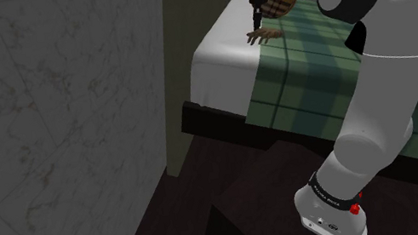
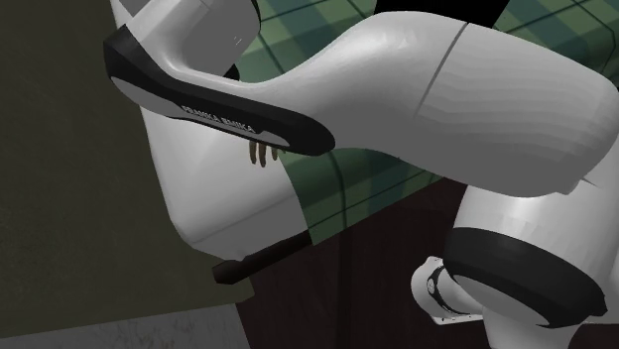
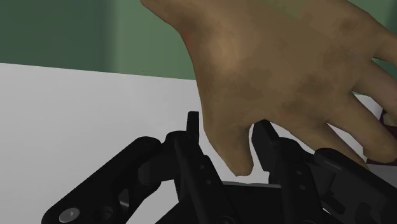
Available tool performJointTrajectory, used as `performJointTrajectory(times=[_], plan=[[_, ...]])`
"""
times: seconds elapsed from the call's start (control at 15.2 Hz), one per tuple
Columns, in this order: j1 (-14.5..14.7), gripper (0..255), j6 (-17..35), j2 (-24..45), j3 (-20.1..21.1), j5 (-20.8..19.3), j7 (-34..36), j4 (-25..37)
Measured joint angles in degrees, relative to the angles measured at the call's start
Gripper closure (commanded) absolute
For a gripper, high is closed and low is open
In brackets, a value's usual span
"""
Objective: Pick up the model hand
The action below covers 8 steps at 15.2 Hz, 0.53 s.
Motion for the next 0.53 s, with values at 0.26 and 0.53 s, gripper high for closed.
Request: performJointTrajectory(times=[0.26,0.53], plan=[[-0.19,255,-1.64,0.36,-0.05,0.11,-0.24,1.86],[-0.61,255,-5.11,1.19,-0.13,0.38,-0.76,6.15]])
